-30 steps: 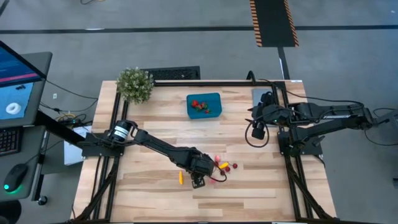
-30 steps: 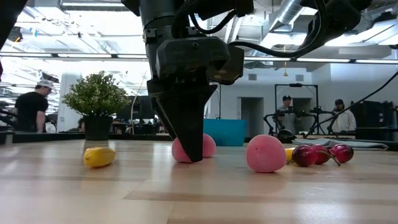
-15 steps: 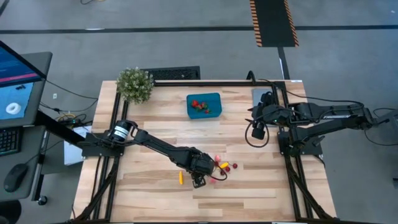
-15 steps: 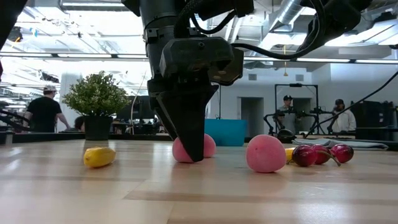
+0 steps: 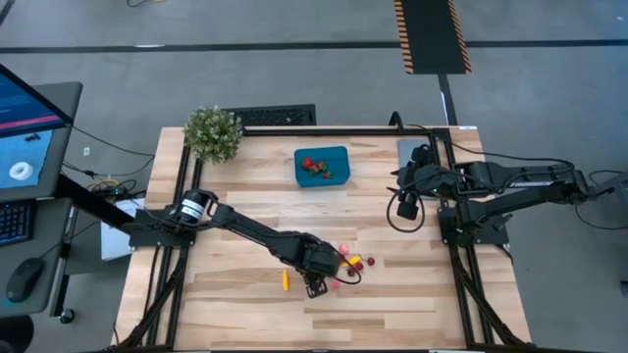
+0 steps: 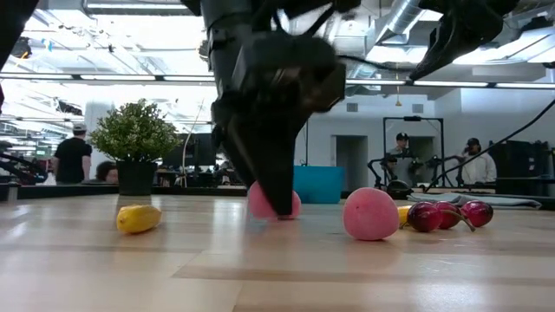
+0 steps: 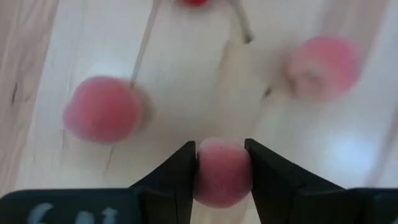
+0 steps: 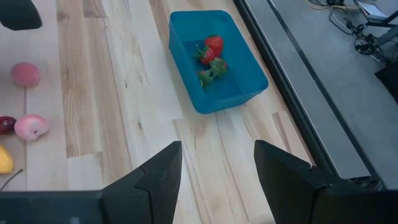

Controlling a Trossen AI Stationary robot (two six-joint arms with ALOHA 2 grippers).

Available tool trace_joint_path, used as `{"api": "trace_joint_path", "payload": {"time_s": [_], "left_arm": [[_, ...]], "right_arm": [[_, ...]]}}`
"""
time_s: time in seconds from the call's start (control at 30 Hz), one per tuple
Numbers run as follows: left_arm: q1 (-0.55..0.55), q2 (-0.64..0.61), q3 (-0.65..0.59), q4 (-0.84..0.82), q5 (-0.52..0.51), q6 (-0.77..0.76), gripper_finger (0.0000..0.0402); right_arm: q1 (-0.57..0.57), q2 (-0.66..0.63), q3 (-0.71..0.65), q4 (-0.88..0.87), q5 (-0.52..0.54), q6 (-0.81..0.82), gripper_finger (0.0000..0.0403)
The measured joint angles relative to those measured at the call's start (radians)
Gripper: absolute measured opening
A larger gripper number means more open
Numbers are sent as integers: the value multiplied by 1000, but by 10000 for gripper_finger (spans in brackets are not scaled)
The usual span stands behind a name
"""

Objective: Pick and placing Produce into tupperware
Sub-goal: Put the peach into the blue bin

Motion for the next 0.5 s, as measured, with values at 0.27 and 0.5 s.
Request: {"api": "trace_joint_path", "payload": {"time_s": [0.27, 0.5], "left_arm": [[11, 0, 117, -116, -1, 44, 114], [79, -2, 235, -253, -53, 140, 114]], "right_arm": [[0, 0, 0, 8, 0, -16, 225], [0, 0, 0, 8, 0, -16, 225]]}}
